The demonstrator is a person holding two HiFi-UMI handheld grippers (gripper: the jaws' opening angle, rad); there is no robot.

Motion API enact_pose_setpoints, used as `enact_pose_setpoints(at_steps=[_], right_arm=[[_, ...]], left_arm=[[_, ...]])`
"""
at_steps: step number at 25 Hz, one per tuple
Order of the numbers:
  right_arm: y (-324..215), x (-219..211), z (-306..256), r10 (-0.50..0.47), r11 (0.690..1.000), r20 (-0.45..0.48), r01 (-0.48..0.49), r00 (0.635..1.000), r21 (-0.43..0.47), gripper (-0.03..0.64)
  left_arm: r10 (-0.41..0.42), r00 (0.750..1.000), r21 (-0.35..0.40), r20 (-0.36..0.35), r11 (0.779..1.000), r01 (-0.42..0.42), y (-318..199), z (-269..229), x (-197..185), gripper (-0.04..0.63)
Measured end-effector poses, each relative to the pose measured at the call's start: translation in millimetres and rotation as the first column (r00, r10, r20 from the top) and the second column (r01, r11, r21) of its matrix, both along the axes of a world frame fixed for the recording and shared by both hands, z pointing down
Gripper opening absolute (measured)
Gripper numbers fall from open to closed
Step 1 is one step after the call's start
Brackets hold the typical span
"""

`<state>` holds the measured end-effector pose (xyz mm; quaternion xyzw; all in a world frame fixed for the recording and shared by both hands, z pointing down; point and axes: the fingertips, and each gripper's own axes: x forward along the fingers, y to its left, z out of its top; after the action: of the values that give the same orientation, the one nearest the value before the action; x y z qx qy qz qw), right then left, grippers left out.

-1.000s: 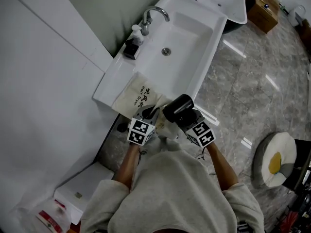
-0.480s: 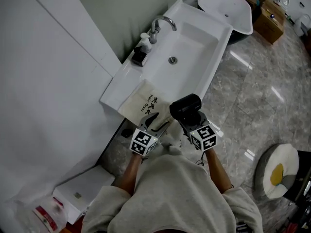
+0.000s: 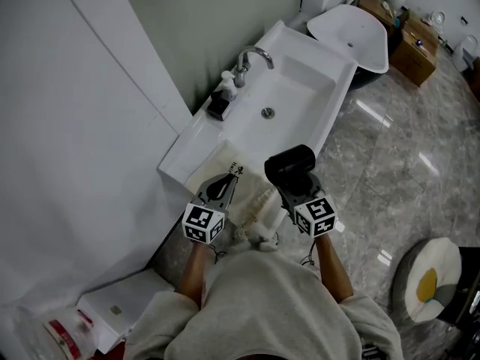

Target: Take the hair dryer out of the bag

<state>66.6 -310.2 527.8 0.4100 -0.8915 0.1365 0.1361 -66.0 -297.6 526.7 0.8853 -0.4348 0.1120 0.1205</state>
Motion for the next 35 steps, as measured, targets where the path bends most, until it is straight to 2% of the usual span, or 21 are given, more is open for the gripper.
enact_pose_setpoints(at_steps=[14, 20, 35], right_arm=[[-40.5, 18.2, -63.2, 0.066, 0.987, 0.008, -0.066, 0.998, 0.147, 0.209], [-45.7, 20.4, -71.2, 0.084, 0.983, 0.009, -0.084, 0.996, 0.161, 0.209], [-46.1, 32.8, -73.2, 0.130, 0.975, 0.006, -0.129, 0.991, 0.179, 0.209]], left_arm=[[-0.015, 1.000, 0.097, -0.002, 0.995, 0.015, -49.2, -47.8, 6.7, 0.020], [-0.018, 1.000, 0.130, -0.007, 0.991, 0.018, -64.6, -61.0, 5.9, 0.019], [-0.020, 1.000, 0.123, -0.001, 0.992, 0.020, -68.3, -59.5, 4.0, 0.020]])
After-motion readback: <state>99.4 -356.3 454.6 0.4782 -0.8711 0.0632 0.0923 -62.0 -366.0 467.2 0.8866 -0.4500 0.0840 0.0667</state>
